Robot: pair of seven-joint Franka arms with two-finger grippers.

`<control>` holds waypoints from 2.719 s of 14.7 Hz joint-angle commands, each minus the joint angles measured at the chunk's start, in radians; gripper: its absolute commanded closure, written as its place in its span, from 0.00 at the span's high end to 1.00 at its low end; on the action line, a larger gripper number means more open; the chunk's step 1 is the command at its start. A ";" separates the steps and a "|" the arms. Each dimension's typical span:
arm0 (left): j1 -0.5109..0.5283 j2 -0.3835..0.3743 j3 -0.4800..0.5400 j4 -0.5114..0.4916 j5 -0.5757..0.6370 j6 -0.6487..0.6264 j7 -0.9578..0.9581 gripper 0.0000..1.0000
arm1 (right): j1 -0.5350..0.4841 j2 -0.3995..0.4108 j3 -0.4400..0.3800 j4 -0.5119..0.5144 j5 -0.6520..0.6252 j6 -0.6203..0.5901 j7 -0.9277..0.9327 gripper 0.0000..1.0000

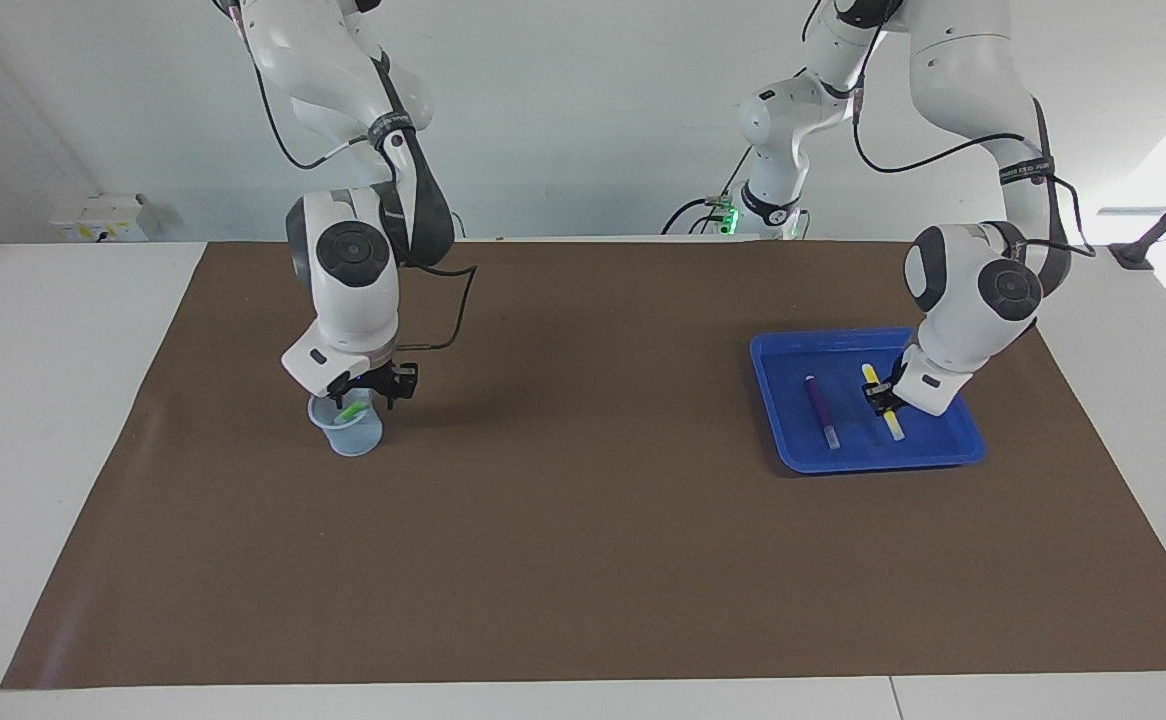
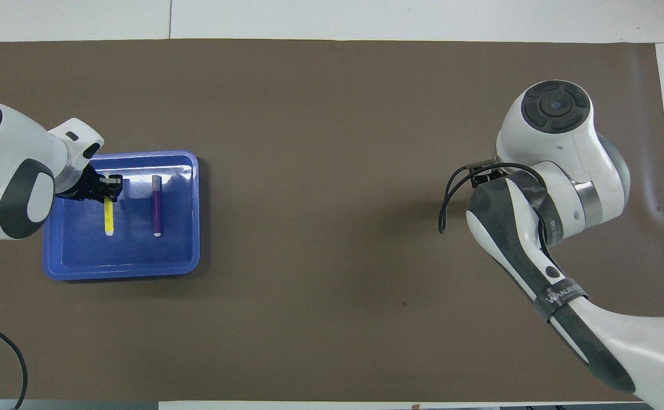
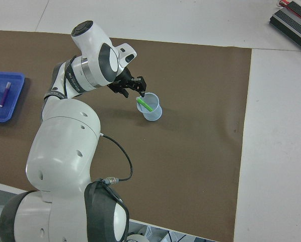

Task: Right arm passes pens to left for tray arrangement
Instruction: 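Lift the green pen from the cup with the right gripper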

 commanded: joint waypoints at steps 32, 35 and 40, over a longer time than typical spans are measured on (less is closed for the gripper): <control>-0.015 -0.072 -0.003 0.241 -0.246 -0.346 -0.122 1.00 | 0.001 -0.089 0.012 0.336 0.311 -0.210 0.045 0.00; -0.025 -0.136 -0.006 0.263 -0.377 -0.379 -0.292 1.00 | 0.012 -0.084 0.014 0.359 0.452 -0.225 0.199 0.00; -0.096 -0.268 -0.007 0.263 -0.527 -0.379 -0.743 1.00 | 0.068 -0.079 0.014 0.358 0.706 -0.144 0.512 0.00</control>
